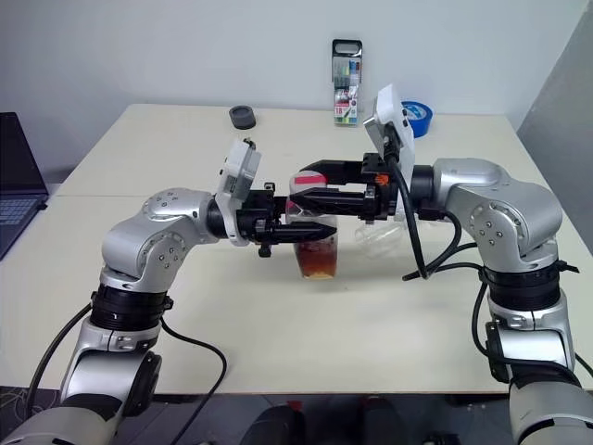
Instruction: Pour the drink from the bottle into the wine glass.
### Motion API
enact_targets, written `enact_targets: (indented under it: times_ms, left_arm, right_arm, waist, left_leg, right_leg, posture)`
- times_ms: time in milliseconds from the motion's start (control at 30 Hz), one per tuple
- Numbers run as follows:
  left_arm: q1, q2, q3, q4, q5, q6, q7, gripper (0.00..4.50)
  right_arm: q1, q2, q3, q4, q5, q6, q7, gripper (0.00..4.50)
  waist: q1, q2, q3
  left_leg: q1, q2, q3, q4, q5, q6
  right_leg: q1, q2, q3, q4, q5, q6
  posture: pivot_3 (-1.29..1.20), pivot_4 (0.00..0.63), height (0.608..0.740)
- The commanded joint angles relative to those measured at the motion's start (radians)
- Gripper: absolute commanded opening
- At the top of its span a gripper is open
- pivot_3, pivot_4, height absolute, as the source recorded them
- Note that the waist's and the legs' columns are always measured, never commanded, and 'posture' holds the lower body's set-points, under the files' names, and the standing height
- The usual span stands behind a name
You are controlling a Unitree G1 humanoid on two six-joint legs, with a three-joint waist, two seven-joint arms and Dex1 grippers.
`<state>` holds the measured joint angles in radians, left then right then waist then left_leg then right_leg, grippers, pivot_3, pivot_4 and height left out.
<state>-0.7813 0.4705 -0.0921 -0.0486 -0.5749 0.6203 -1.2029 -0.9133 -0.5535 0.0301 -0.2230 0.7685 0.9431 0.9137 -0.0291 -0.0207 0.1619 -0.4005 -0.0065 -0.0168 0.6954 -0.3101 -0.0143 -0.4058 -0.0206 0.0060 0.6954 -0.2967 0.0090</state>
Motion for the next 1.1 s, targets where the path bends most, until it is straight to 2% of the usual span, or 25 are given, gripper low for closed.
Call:
enact_targets:
  times_ms: [33, 100, 233, 467, 700, 933, 1100]
  left_arm:
    - [-0.025, -0.017, 0.016, -0.013, -0.010, -0.027, 0.016, 1.77]
    - [-0.011, -0.034, 0.020, -0.008, 0.007, -0.040, 0.057, 1.77]
    - [0.025, -0.057, 0.022, -0.022, 0.023, -0.049, 0.126, 1.77]
    - [0.042, -0.106, 0.003, 0.022, 0.105, -0.139, 0.211, 1.77]
    - [0.022, -0.123, -0.002, 0.054, 0.124, -0.164, 0.208, 1.77]
    - [0.029, -0.123, 0.000, 0.070, 0.138, -0.194, 0.212, 1.77]
    - [0.029, -0.128, 0.002, 0.074, 0.142, -0.204, 0.216, 1.77]
  right_arm:
    - [0.048, -0.021, -0.101, -0.092, 0.040, 0.040, -0.097, 3.95]
    - [0.088, -0.021, -0.135, -0.159, 0.030, 0.053, -0.182, 4.45]
    - [0.147, 0.020, -0.167, -0.291, 0.015, 0.079, -0.360, 4.45]
    - [0.240, 0.170, -0.094, -0.431, -0.093, 0.103, -0.672, 4.45]
    - [0.214, 0.211, -0.032, -0.424, -0.163, 0.070, -0.729, 4.45]
    - [0.211, 0.239, -0.046, -0.437, -0.136, 0.068, -0.717, 4.45]
    - [0.224, 0.236, -0.033, -0.447, -0.122, 0.075, -0.697, 2.80]
  waist:
    - [0.001, 0.000, 0.000]
    - [0.001, 0.000, 0.000]
    - [-0.002, 0.000, 0.000]
    - [-0.001, 0.000, 0.000]
    - [-0.001, 0.000, 0.000]
    - [-0.001, 0.000, 0.000]
    - [-0.001, 0.000, 0.000]
  left_leg:
    - [0.000, 0.000, 0.000, 0.000, 0.000, 0.000]
    - [-0.001, 0.000, 0.000, 0.000, 0.000, 0.000]
    - [0.000, 0.000, 0.000, 0.000, 0.000, 0.000]
    - [0.000, 0.000, 0.000, 0.000, 0.000, -0.001]
    - [0.000, 0.000, 0.001, 0.000, 0.002, -0.004]
    - [0.000, 0.000, 0.001, 0.000, 0.002, -0.003]
    - [0.000, 0.000, 0.001, 0.000, 0.002, -0.003]
  right_leg:
    - [0.000, 0.000, 0.000, 0.000, 0.000, 0.000]
    - [0.000, 0.000, 0.000, 0.000, 0.000, 0.000]
    - [-0.001, 0.000, 0.001, 0.001, 0.000, 0.000]
    - [-0.001, 0.000, 0.001, 0.002, 0.000, 0.000]
    - [-0.001, 0.000, 0.001, 0.001, 0.000, 0.000]
    - [-0.001, 0.000, 0.001, 0.001, 0.000, 0.000]
    - [-0.001, 0.000, 0.001, 0.001, 0.000, 0.000]
  posture:
    - [0.00, 0.150, 0.740]
    - [0.00, 0.150, 0.740]
    - [0.00, 0.150, 0.740]
    - [0.00, 0.150, 0.740]
    - [0.00, 0.150, 0.740]
    - [0.00, 0.150, 0.740]
    - [0.00, 0.150, 0.740]
